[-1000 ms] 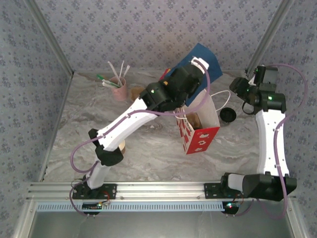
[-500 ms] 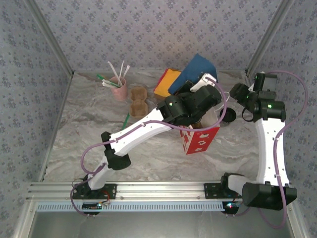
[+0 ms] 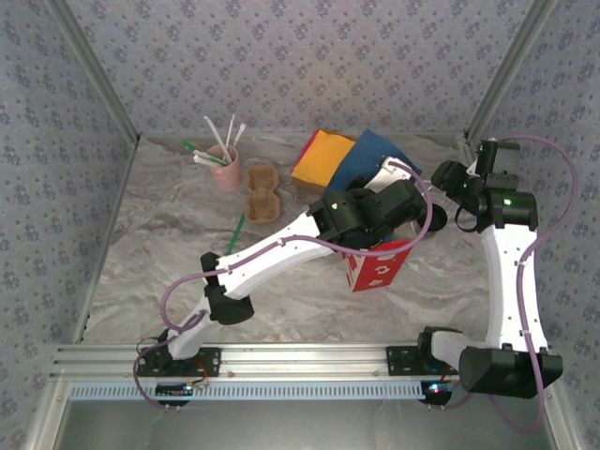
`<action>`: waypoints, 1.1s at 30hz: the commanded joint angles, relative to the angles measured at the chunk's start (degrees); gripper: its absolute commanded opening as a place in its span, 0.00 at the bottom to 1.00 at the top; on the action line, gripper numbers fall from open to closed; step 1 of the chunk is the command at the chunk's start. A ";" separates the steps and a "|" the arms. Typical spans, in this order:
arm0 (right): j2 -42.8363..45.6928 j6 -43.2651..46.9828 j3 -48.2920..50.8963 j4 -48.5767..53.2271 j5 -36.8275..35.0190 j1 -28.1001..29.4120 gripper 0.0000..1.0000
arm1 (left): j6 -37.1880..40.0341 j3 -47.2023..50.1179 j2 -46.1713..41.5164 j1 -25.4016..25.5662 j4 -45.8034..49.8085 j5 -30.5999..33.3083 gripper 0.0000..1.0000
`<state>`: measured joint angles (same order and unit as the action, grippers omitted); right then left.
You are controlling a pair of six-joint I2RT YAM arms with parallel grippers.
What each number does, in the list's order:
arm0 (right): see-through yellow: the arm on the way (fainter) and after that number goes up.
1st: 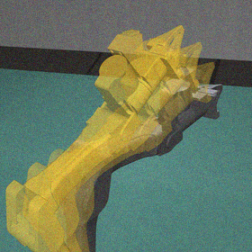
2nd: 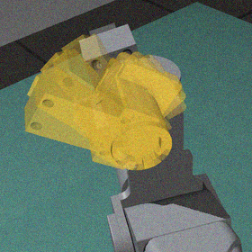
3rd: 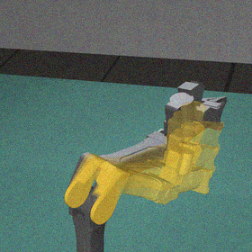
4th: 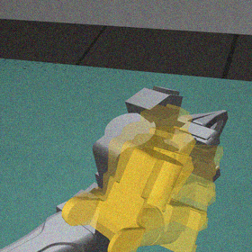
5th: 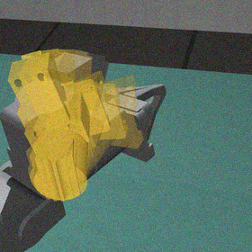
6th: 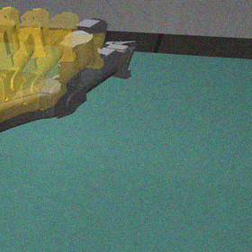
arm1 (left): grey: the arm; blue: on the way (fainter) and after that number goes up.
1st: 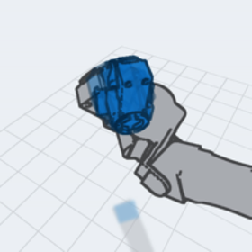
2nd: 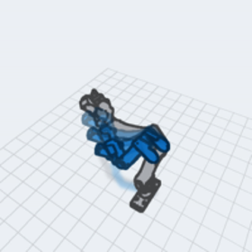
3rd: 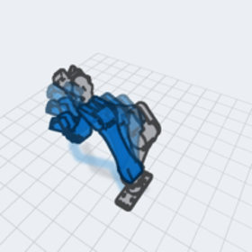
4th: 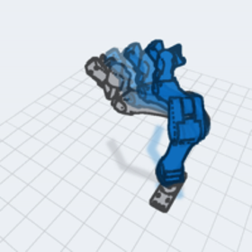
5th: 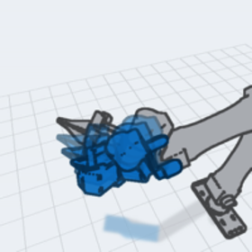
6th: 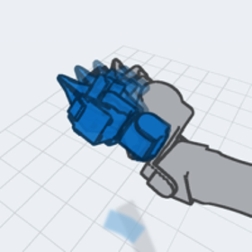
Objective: Pack the takeout coffee
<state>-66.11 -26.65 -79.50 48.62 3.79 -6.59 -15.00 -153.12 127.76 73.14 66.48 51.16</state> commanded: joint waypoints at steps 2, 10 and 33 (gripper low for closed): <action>0.55 0.73 0.23 0.62 -0.71 0.47 0.58 | -2.54 -1.44 0.42 0.34 1.55 -4.46 0.47; 0.41 0.80 0.01 0.86 -0.76 0.44 0.58 | -0.46 -1.64 -1.45 0.46 -1.34 -5.72 0.57; 1.93 3.29 4.20 2.76 -12.32 -3.74 1.00 | -1.04 23.68 -28.03 -20.94 -4.08 -11.54 1.00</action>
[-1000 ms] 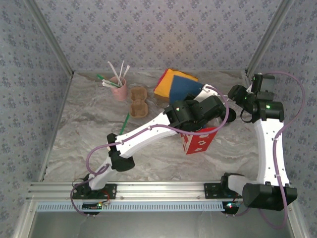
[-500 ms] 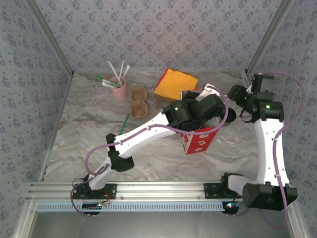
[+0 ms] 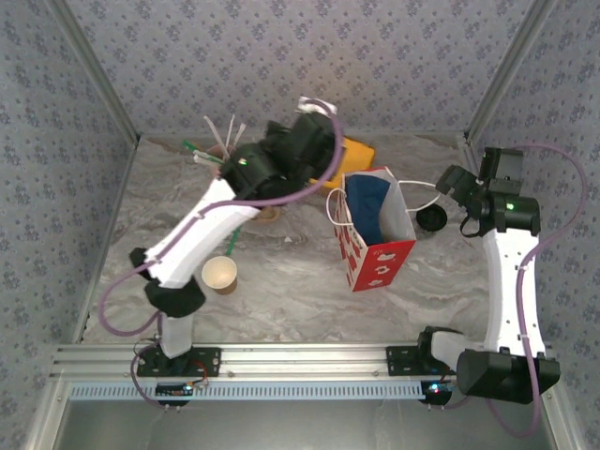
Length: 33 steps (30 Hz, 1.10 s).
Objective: Pack the takeout coffee
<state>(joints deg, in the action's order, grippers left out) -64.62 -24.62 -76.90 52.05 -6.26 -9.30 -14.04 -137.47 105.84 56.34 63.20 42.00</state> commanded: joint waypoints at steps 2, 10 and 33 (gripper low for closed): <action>0.38 1.84 2.78 -2.35 -1.53 -1.70 1.00 | -2.94 19.48 -12.77 -9.26 -5.88 -4.69 1.00; -1.87 1.68 4.22 -5.43 3.93 -6.95 1.00 | -5.55 56.54 -34.88 -32.83 -22.04 -17.73 1.00; -4.12 15.44 30.86 -43.99 0.62 0.38 1.00 | -1.53 97.93 -33.67 -55.78 -65.49 -16.82 1.00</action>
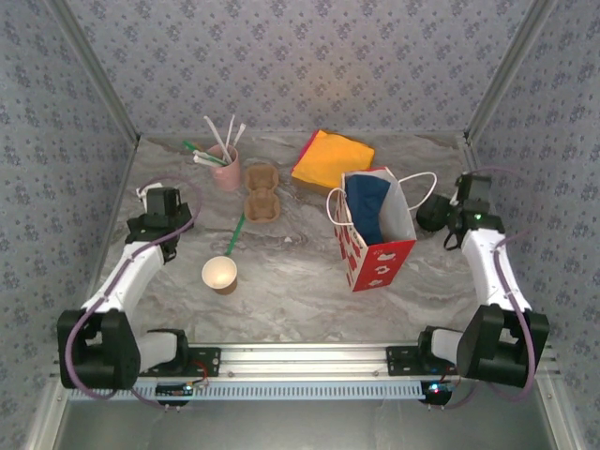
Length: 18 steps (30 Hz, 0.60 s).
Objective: Pack the takeout coffee
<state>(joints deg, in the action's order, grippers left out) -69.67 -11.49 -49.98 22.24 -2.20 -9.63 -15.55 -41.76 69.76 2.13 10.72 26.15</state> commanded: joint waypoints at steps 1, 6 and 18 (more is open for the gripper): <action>0.84 2.29 6.78 -18.53 -3.84 1.11 1.00 | 1.35 3.98 3.62 -1.76 -17.51 -1.63 1.00; -2.24 5.50 15.67 -35.61 -6.32 4.43 1.00 | 5.05 6.97 8.30 -1.96 -29.32 -5.79 1.00; -15.31 11.94 30.38 -71.67 -1.14 7.36 1.00 | 13.37 16.62 16.65 -1.86 -53.93 -18.06 1.00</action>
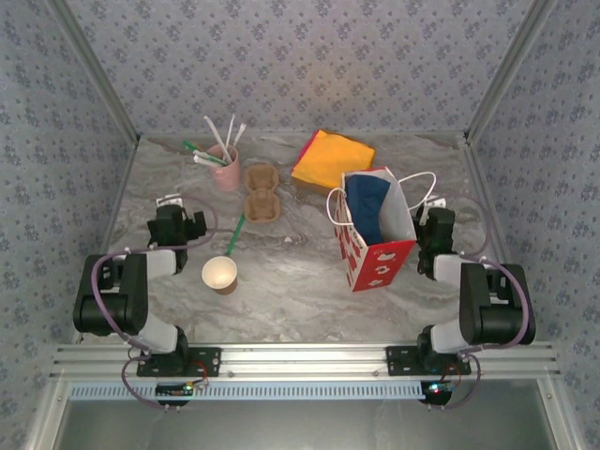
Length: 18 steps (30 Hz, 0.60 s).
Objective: Pack the takeout coffee
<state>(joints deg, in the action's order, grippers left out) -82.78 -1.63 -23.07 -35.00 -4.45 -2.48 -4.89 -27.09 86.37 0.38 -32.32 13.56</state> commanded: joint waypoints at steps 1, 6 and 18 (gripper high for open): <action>-3.62 2.09 4.24 -17.41 0.78 0.30 1.00 | 3.21 3.35 1.28 -0.12 -14.19 -6.64 1.00; -4.07 1.81 1.03 -11.51 -0.22 0.21 1.00 | 3.07 3.61 1.37 -0.44 -14.35 -7.62 1.00; -4.23 2.55 0.65 -11.38 -1.57 1.36 1.00 | 3.21 3.62 1.47 -0.47 -14.72 -7.67 1.00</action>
<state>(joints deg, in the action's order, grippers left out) -86.70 -0.32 -21.17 -45.30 -5.21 -1.19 -2.35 -23.16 87.88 0.36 -44.05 6.98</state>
